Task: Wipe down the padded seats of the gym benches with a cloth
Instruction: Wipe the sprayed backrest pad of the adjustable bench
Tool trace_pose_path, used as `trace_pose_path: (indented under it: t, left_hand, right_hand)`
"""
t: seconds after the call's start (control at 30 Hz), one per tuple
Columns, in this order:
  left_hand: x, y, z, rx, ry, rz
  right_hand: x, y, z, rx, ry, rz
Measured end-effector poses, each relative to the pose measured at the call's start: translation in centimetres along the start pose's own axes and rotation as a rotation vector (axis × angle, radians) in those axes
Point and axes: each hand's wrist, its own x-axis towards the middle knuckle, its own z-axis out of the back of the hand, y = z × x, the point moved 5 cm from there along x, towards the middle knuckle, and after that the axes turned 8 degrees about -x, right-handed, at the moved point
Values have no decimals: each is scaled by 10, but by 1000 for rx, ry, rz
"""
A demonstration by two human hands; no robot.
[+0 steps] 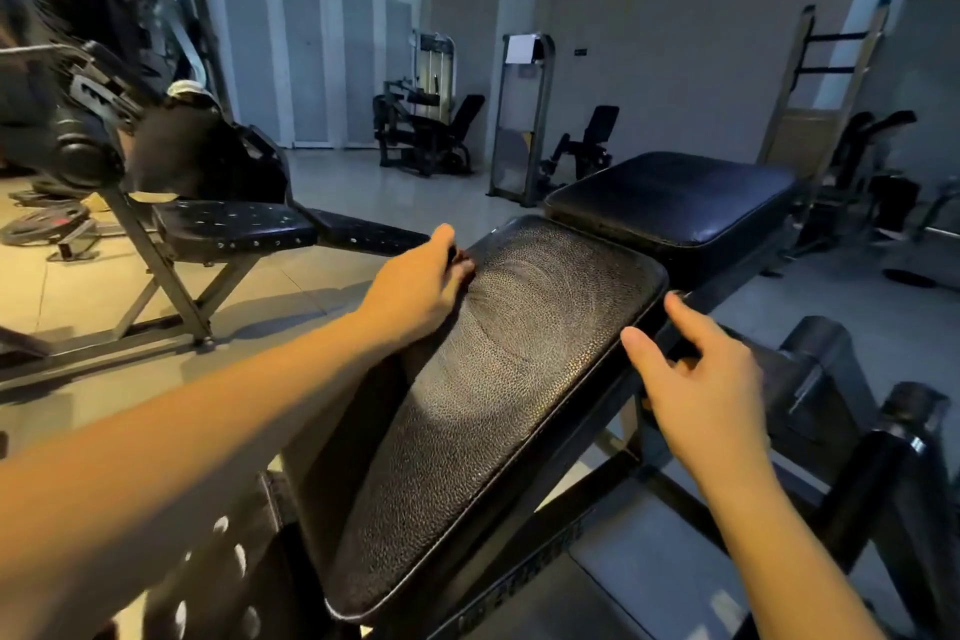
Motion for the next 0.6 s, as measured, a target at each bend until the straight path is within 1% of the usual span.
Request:
trace_pose_path:
  t: [0.07,0.17,0.23,0.27,0.33,0.4,0.47,0.53,0.6]
  left_hand:
    - [4,-25,-11,-25,-23,-56]
    - [-42,-72,-21,-104,67,-268]
    - [-87,-76,-17,-151,132,-376]
    - [-103,-66,-13,-150,133,-384]
    - [-103,-37,-1,-80,111,-308]
    - [-75,-3,4,31,88,-148]
    - [-40,20,9,48,41,7]
    - [-23,18,8,-8,-17,29]
    - [-35,-10,-3,-44,-25,-56]
  right_hand:
    - [-1,2,0,0,5,6]
    - [-1,4,2,-4,0,-2]
    - [-2,4,2,5,-6,0]
    - [-2,3,1,15,-10,2]
    - [-1,2,0,14,-15,14]
    - [-3,1,-2,10,-13,20]
    - [-4,-1,-2,39,1,8]
    - [-5,-2,-2,61,22,-4]
    - [-5,-1,-1,56,25,-4]
